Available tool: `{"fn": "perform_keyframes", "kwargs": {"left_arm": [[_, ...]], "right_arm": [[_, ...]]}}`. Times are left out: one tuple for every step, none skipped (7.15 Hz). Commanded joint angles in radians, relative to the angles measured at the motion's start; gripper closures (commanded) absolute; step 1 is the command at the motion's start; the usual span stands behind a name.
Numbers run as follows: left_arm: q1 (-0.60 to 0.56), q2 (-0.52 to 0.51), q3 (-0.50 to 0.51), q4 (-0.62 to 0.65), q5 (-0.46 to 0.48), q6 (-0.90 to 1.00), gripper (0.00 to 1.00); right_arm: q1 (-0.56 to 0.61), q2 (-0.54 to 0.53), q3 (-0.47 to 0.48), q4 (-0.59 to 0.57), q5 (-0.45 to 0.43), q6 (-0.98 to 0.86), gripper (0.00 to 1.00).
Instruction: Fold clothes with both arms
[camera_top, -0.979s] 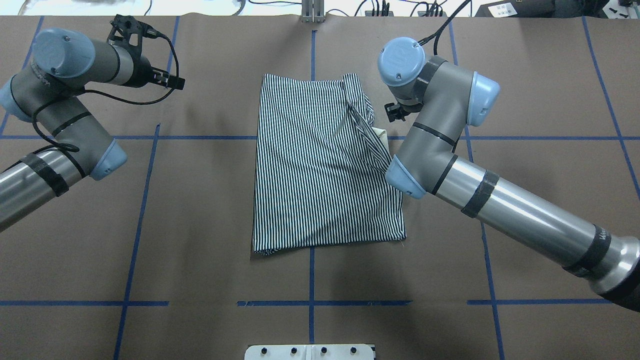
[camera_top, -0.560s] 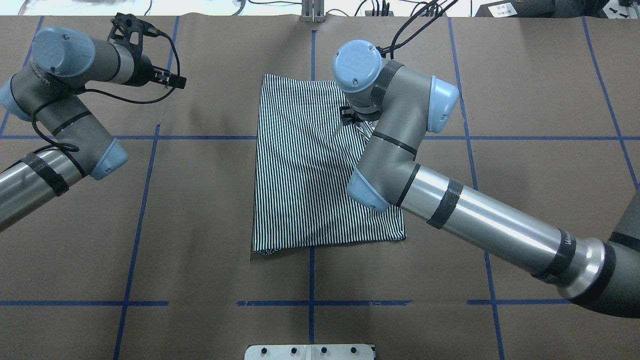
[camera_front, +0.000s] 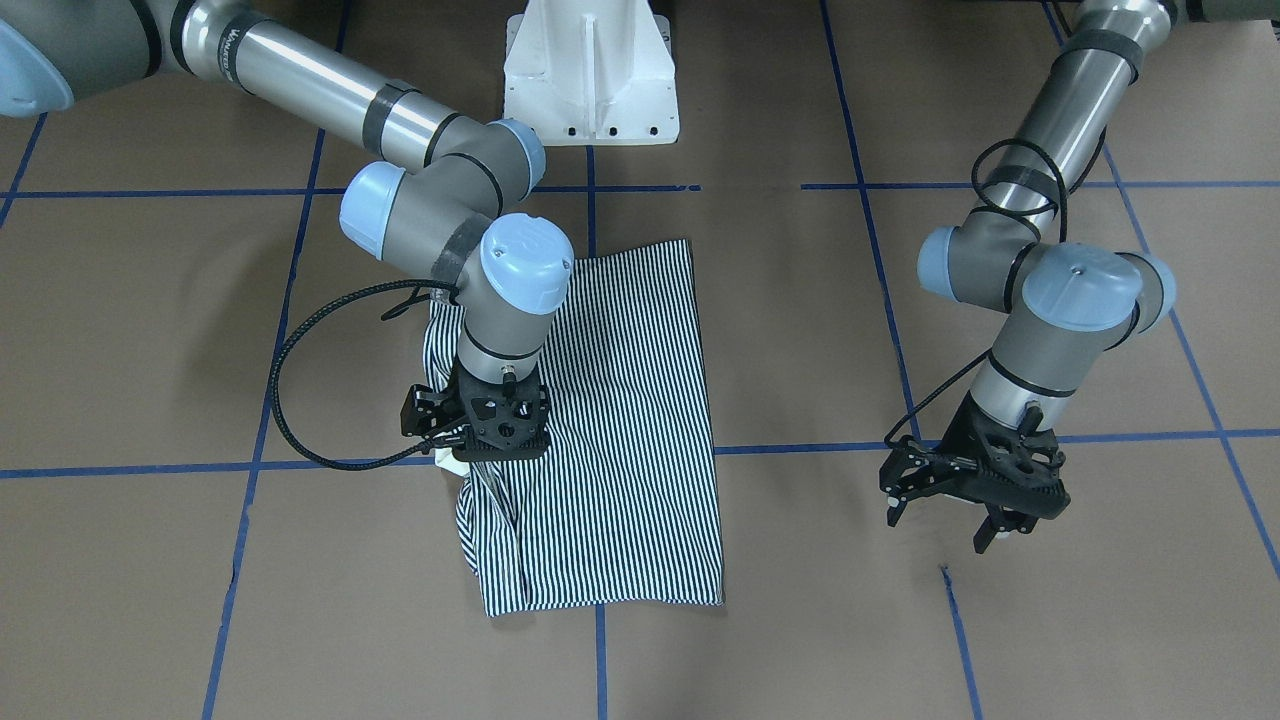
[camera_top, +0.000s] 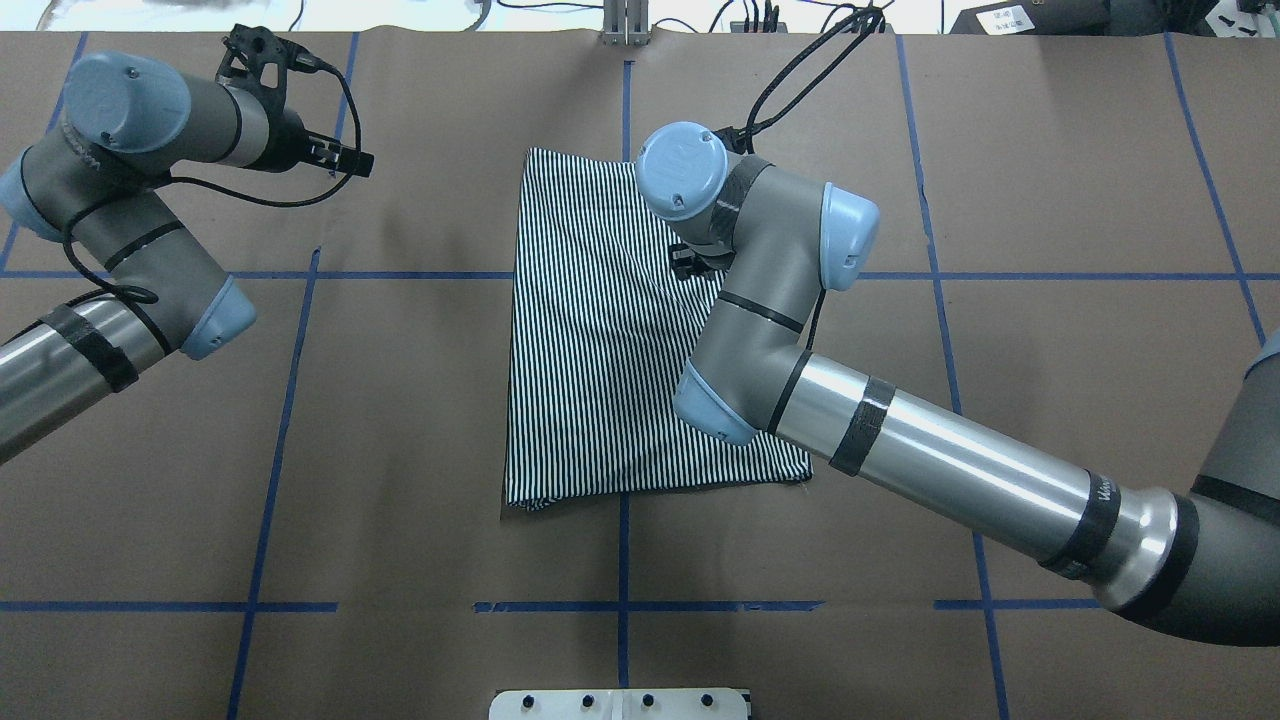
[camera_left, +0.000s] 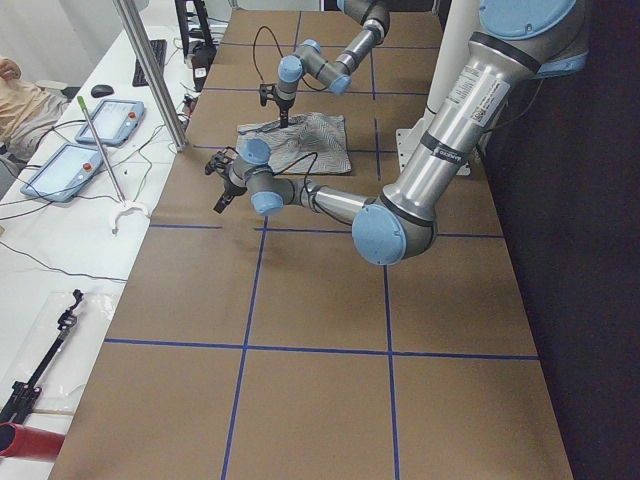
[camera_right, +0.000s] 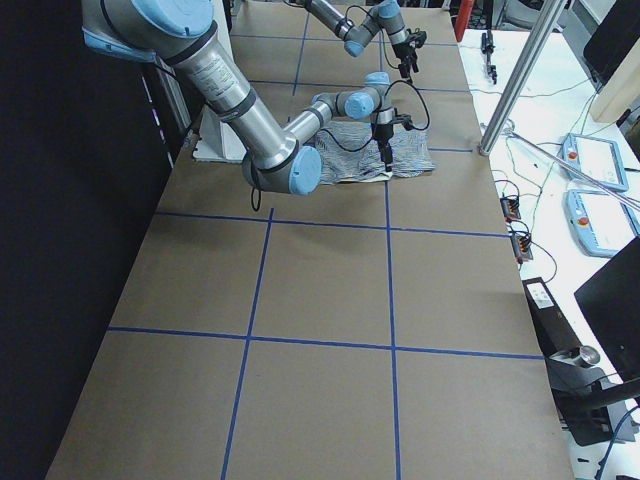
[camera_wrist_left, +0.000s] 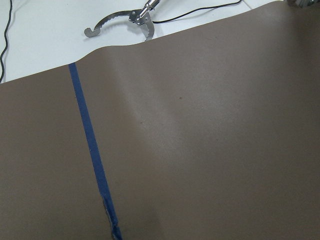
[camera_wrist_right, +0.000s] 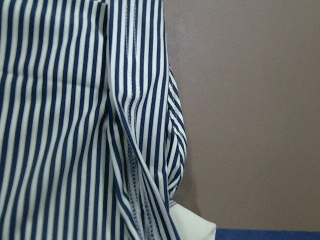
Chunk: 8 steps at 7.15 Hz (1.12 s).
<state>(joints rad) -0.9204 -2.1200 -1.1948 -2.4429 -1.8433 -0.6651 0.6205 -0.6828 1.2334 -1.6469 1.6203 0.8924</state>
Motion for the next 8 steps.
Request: {"fn": "perform_keyframes", "kwargs": {"left_arm": [[0.0, 0.0, 0.0, 0.001, -0.028, -0.001, 0.0], [0.0, 0.0, 0.0, -0.001, -0.028, -0.001, 0.0], [0.0, 0.0, 0.0, -0.001, -0.028, -0.001, 0.0], [0.0, 0.0, -0.008, 0.001, -0.028, -0.001, 0.0], [0.0, 0.0, -0.008, 0.001, -0.028, -0.001, 0.0], [0.0, 0.002, -0.008, 0.001, -0.028, -0.001, 0.0], [0.0, 0.0, -0.008, 0.001, -0.028, -0.001, 0.0], [0.0, 0.0, -0.008, 0.001, -0.028, -0.001, 0.0]], "right_arm": [[0.002, -0.007, -0.006, -0.001, -0.022, -0.042, 0.0], [0.002, -0.014, -0.008, 0.001, -0.022, -0.043, 0.0], [0.002, -0.018, -0.008, 0.001, -0.022, -0.043, 0.0], [0.005, -0.021, -0.009, -0.001, -0.023, -0.043, 0.0], [0.019, -0.036, -0.008, -0.001, -0.022, -0.061, 0.0], [0.045, -0.058, -0.008, -0.001, -0.022, -0.111, 0.0], [0.077, -0.09, -0.006, -0.001, -0.022, -0.157, 0.0], [0.105, -0.121, -0.002, 0.002, -0.022, -0.199, 0.0]]}}
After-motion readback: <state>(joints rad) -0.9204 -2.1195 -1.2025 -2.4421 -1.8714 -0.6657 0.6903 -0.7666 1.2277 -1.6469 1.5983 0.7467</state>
